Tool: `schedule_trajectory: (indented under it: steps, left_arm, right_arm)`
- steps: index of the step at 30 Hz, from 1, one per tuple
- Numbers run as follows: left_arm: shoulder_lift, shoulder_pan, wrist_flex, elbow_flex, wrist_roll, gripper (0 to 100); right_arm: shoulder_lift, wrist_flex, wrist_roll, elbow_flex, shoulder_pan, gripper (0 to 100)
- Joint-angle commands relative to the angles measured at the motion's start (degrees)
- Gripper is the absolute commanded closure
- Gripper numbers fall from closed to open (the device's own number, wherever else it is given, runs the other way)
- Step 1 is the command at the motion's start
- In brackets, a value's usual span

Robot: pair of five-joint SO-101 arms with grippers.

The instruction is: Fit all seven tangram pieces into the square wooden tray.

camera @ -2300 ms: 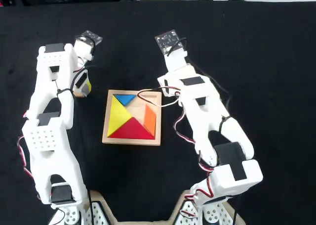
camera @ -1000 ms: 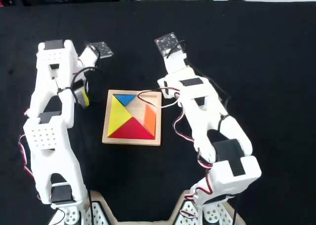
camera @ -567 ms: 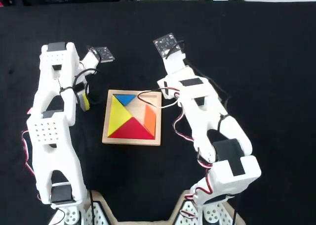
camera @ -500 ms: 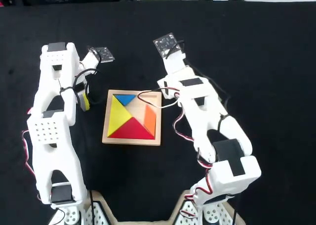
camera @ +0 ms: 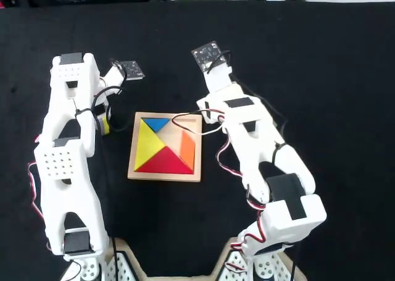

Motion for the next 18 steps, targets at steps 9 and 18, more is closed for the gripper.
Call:
schedule_trajectory:
  steps: [9,18]
  left_arm:
    - [2.1,0.3,2.2,-3.6,-0.4,97]
    - [2.3,0.4,3.6,-7.3,3.5,97]
  right_arm:
    - [-0.6,-1.4,0.6,-0.8,0.0,98.7]
    - [-0.6,-1.1,0.2,-2.0,1.4,98.7]
